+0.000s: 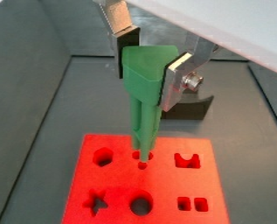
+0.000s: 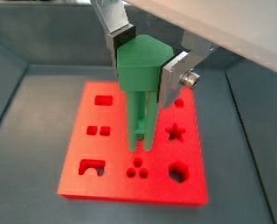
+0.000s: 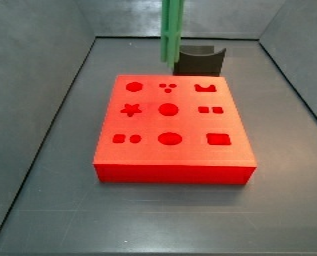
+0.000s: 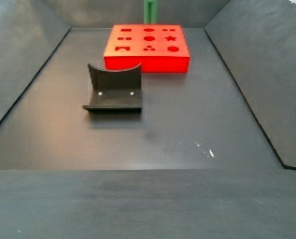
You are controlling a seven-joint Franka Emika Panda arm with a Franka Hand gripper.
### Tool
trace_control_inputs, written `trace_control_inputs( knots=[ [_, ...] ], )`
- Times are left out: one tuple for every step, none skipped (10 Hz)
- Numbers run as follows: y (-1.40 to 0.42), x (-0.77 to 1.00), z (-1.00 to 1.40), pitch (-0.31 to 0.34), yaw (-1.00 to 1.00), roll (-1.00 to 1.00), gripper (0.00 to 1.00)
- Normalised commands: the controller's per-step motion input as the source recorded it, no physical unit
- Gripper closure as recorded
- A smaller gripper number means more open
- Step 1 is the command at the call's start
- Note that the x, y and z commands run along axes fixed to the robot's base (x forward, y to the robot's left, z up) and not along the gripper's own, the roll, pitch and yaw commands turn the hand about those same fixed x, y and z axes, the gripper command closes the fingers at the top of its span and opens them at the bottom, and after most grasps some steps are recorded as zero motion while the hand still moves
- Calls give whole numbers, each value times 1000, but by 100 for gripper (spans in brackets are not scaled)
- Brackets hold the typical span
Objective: Insert the 3 prong object.
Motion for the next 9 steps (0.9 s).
trace_control_inputs(
  knots=[
    [54,151,-314,-4,-406,0,100],
    [137,217,-417,-24,-460,-121,100],
    [183,223,-280,-20,-446,-179,100],
    [246,111,-151,0,-340,-86,100],
    [189,43,-106,0,-211,-69,100],
    [11,0,-26,-57,0,-89,100],
    [0,0,-111,-49,0,-131,100],
    [0,9,-363,-91,40,-89,100],
    [0,11,-349,-106,34,-190,100]
  ],
)
